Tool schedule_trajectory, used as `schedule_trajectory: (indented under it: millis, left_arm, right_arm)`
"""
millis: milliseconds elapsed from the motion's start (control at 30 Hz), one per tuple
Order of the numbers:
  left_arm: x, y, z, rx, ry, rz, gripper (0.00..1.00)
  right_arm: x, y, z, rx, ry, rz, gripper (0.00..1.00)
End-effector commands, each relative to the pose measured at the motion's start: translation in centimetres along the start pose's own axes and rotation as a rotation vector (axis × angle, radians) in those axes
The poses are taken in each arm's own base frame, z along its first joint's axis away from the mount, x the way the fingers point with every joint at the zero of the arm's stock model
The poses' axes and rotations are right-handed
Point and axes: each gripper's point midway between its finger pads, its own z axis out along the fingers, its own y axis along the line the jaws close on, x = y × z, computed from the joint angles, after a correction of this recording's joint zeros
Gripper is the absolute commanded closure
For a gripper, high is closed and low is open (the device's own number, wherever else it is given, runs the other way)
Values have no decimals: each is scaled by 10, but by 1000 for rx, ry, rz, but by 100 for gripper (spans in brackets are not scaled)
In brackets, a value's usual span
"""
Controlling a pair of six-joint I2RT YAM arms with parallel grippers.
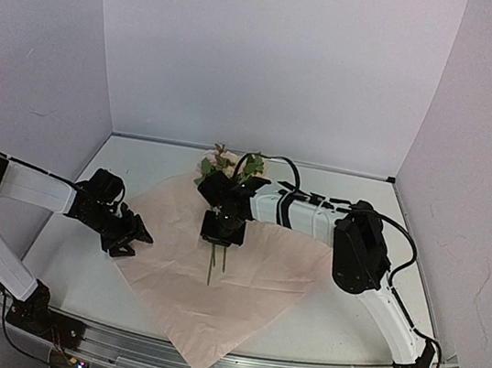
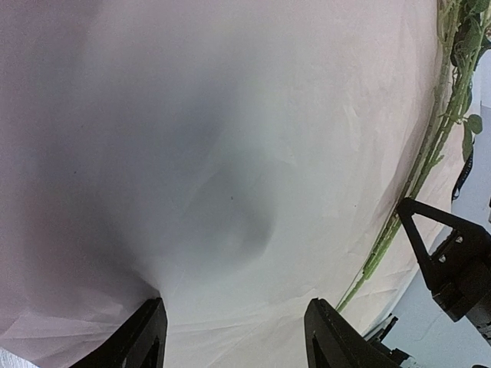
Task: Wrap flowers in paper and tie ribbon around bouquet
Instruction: Adjust the fake flower on the flattened wrapping paper.
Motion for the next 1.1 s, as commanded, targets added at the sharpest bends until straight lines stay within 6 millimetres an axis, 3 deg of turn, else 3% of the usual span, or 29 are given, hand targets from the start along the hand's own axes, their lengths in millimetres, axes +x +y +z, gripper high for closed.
schedule_trajectory:
  millis: [0, 233, 600, 767, 1067]
  left_arm:
    - [3, 4, -5, -19, -8, 13, 36]
    - [2, 3, -5, -18, -6, 18, 36]
    - [3, 4, -5, -21, -2, 16, 36]
    - [3, 5, -5, -23, -4, 13, 36]
    - [1, -1, -9, -8, -19, 16, 35]
  right_arm:
    - [-28, 19, -52, -76, -87, 2, 92]
    - [-33, 19, -58, -83, -98, 4, 91]
    - [-43, -2, -41, -42, -93, 7, 92]
    - [-39, 1, -36, -66, -67, 8, 87]
    - [-37, 10, -56, -126, -58, 2, 78]
